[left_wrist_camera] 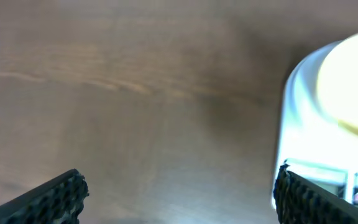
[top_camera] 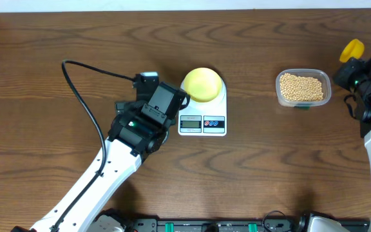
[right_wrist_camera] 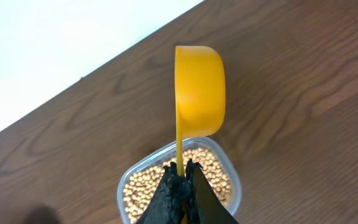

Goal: Scoop item into bowl and weigh 50g on scale
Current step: 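Hold the scoop upright above the soybean tub with the right gripper, then move the left gripper down to the scale's buttons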

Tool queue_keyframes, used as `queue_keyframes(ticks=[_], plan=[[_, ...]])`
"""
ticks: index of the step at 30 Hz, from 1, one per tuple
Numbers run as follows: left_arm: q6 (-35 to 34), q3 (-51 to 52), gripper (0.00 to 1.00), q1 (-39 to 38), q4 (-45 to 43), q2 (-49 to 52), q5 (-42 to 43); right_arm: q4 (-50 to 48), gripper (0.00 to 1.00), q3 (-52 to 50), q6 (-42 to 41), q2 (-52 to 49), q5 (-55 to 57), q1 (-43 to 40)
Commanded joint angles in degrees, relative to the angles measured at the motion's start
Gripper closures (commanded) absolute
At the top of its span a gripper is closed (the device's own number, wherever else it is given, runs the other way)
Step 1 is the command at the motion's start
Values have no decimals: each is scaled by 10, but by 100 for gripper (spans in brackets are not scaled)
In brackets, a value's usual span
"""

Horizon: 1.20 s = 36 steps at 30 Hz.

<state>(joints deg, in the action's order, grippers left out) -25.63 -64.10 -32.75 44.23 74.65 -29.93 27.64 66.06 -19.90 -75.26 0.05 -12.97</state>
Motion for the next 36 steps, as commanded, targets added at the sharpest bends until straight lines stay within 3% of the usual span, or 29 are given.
queue_keyframes(ticks=[1,6,11,12,13,15,16,25,36], plan=[[1,4,2,3,-41,3,-5,6,99,9,-7,-3,-8,-2],[-38,4,2,3,-82,3,111,-22,99,9,-15,-3,-144,-1],[-31,4,2,3,-70,3,332,-7,99,9,-15,-3,-252,-1],[-24,4,9,2,-70,3,351,3,99,9,-15,-3,-259,-1],[-18,4,27,0,-69,4,362,18,99,9,-15,-3,-266,0],[-19,4,80,-1,-64,6,362,51,99,9,-14,-3,-268,0],[-19,4,93,-1,-61,6,362,66,99,9,-10,-3,-266,-1],[-51,5,93,-7,-59,22,368,110,99,9,9,-3,-271,0],[-79,5,93,-32,-120,170,368,69,99,9,-2,-3,-275,0]])
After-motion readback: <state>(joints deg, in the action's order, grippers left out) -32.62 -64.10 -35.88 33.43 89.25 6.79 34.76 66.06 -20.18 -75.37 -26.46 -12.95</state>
